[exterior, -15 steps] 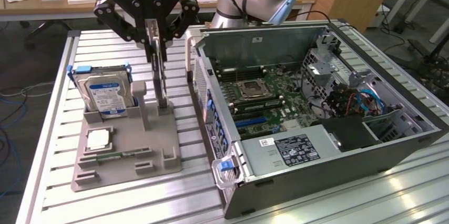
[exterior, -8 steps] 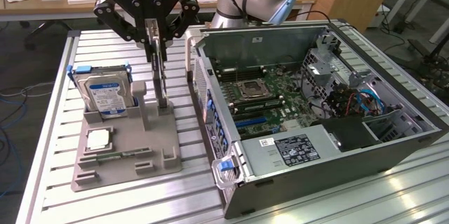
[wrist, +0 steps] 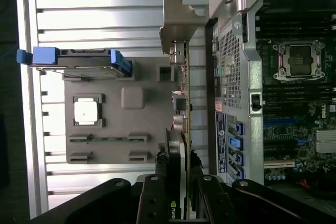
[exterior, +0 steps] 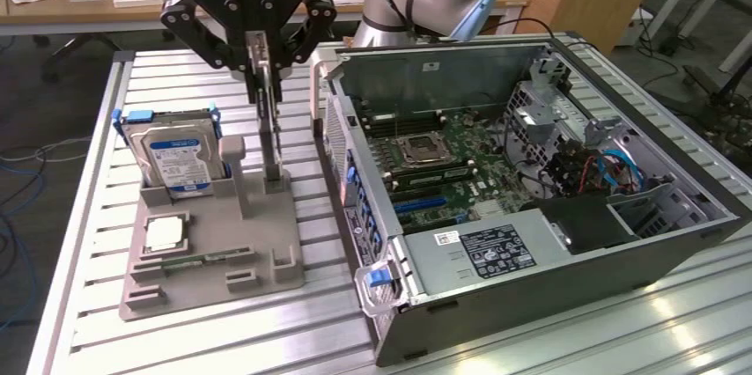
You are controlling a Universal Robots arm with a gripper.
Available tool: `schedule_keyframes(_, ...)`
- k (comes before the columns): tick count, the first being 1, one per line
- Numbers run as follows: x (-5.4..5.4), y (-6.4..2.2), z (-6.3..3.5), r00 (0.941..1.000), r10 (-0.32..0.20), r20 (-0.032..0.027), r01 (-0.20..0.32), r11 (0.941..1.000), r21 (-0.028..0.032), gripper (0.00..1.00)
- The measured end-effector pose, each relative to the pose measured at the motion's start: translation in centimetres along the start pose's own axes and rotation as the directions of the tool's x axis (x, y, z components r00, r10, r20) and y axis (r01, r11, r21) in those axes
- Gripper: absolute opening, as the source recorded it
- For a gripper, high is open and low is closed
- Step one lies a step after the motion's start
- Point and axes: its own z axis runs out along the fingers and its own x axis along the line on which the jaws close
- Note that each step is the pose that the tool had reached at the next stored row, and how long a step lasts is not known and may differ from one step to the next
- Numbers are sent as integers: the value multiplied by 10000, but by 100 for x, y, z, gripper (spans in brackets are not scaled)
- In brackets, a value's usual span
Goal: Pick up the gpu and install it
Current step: 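Pick up the gpu and move the gpu toward the slot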
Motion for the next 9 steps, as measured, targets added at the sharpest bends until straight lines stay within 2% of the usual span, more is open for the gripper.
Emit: schedule_keyframes(9, -54, 3, 2, 10000, 0, 0, 0, 10000, -1, 27)
